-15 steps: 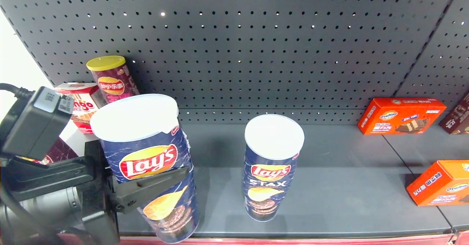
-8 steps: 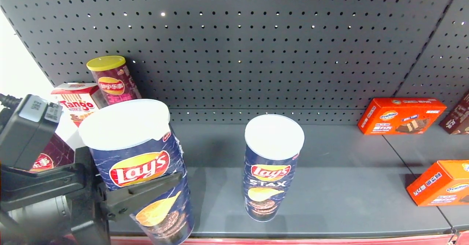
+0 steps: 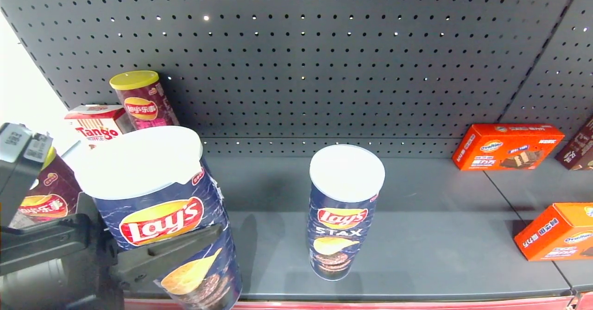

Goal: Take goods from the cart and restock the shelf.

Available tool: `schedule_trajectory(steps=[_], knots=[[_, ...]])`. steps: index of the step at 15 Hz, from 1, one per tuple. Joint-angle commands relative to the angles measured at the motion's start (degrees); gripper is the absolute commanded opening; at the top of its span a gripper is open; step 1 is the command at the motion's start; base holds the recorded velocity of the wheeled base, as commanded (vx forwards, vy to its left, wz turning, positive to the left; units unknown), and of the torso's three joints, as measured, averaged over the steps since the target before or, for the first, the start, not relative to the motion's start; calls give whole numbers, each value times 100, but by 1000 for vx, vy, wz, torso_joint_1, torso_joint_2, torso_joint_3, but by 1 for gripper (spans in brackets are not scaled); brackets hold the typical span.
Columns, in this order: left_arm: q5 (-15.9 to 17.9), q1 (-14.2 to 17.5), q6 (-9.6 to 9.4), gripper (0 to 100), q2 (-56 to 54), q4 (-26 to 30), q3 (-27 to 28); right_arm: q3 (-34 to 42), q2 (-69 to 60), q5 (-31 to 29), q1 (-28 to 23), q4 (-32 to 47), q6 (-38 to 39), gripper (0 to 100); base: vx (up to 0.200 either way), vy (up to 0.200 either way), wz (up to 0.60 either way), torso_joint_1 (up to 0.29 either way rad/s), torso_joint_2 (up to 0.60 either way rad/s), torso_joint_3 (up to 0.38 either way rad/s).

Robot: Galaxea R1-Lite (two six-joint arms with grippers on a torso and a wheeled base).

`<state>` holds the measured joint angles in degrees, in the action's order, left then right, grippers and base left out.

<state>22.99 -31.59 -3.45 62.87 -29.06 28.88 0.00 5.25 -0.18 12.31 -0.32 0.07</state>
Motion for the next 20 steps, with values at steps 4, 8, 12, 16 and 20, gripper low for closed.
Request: schedule_trajectory(steps=[4,8,12,16,20], knots=[[12,74,-7,0,-46,103,100,0,37,1,-1,-3,1,100,0,0,0,0,0,0],[39,65,-24,0,367,59,575,0,37,1,-1,-3,1,100,0,0,0,0,0,0],[4,197,-33,0,991,32,1076,0,37,1,-1,-3,1,100,0,0,0,0,0,0],[-23,443,-33,0,1483,-12,1568,0,37,1,-1,-3,1,100,0,0,0,0,0,0],[135,452,-33,0,2212,-73,2131,0,37,1,-1,-3,1,100,0,0,0,0,0,0]])
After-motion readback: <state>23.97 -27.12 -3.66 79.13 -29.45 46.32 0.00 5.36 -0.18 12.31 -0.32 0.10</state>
